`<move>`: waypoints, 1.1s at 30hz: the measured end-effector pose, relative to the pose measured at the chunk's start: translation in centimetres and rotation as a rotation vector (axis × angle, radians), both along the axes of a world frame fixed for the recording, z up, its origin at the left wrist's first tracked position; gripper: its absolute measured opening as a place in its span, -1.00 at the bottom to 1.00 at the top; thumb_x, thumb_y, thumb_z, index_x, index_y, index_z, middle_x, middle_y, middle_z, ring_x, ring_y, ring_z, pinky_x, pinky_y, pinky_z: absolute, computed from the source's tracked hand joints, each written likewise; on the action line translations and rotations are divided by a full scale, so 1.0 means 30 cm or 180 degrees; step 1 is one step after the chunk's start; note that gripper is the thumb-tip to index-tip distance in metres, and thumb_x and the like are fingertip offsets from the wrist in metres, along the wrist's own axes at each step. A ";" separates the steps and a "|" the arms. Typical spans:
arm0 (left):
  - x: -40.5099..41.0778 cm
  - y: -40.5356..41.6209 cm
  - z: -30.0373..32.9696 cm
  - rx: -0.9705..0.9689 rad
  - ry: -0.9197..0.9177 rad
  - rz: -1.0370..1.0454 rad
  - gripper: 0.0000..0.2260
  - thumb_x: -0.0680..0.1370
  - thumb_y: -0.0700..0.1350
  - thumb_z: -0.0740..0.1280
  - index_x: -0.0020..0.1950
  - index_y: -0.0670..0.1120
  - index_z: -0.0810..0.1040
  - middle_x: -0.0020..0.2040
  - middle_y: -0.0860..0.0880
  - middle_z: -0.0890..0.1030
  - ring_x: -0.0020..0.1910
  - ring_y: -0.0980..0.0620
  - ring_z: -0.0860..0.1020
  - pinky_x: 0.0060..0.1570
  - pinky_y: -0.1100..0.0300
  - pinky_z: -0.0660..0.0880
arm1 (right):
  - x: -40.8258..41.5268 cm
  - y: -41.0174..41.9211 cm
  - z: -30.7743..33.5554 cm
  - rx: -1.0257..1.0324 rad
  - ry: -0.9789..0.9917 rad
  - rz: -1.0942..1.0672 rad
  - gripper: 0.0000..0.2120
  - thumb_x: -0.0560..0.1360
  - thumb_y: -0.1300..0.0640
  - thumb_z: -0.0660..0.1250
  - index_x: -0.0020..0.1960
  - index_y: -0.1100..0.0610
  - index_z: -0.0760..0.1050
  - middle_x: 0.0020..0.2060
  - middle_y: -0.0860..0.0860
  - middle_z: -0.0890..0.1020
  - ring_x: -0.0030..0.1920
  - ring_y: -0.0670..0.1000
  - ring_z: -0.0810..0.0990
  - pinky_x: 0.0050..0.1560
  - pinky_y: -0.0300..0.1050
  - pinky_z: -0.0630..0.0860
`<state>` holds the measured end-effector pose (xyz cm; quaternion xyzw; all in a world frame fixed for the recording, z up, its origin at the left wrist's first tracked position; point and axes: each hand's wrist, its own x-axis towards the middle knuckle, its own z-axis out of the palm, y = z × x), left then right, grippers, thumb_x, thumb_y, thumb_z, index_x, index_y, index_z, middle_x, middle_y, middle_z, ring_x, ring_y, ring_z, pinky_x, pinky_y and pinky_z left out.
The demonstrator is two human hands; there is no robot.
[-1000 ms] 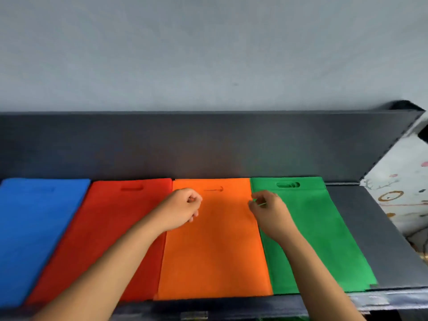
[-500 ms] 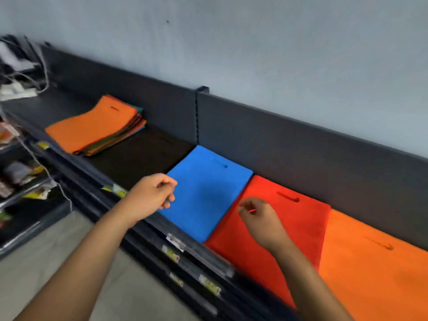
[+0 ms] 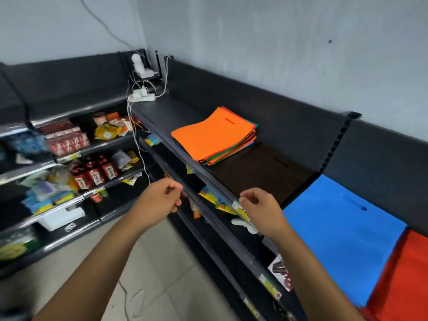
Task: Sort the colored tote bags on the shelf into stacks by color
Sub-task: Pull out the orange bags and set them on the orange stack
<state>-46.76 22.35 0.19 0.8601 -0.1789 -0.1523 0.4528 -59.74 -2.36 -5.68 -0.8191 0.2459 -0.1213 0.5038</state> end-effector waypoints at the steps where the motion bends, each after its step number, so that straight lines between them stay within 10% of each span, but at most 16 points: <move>1: 0.041 0.026 -0.003 -0.0025 -0.0005 0.0062 -0.84 0.66 -0.16 0.25 0.04 0.00 0.61 -0.16 -0.10 0.70 -0.24 -0.02 0.65 -0.17 0.08 0.58 | 0.054 0.017 0.006 -0.0007 0.0006 0.0046 -0.95 0.63 0.04 0.38 0.03 -0.05 0.63 -0.01 0.04 0.63 -0.12 -0.05 0.61 -0.18 -0.26 0.50; 22: 0.935 -0.250 -0.072 0.0111 -0.0171 -0.0327 -0.86 0.70 -0.02 0.23 0.06 0.07 0.58 -0.13 -0.03 0.68 -0.15 -0.21 0.62 -0.19 -0.14 0.57 | 0.938 -0.274 -0.001 -0.0483 0.0122 -0.0349 -0.90 0.64 0.10 0.38 0.09 0.08 0.65 -0.05 -0.08 0.66 -0.05 -0.02 0.63 -0.06 -0.10 0.50; 27: 1.085 -0.396 -0.079 0.0392 -0.0419 -0.0815 -0.87 0.71 -0.03 0.21 0.19 0.09 0.53 -0.02 0.03 0.58 -0.22 0.07 0.55 -0.28 0.20 0.43 | 0.965 -0.363 -0.035 -0.0342 0.0295 -0.0769 -0.88 0.64 0.06 0.36 -0.05 0.00 0.63 -0.11 -0.09 0.69 -0.05 -0.05 0.64 -0.06 -0.10 0.50; 33: 1.264 -0.567 -0.086 0.0438 -0.0558 -0.1226 -0.83 0.69 -0.02 0.22 0.24 0.11 0.55 0.15 0.13 0.56 0.01 0.16 0.57 -0.06 0.15 0.51 | 0.973 -0.399 -0.085 -0.0370 0.0462 -0.1163 -0.89 0.65 0.03 0.36 0.02 -0.01 0.65 -0.04 -0.10 0.70 -0.04 -0.06 0.66 -0.04 -0.13 0.50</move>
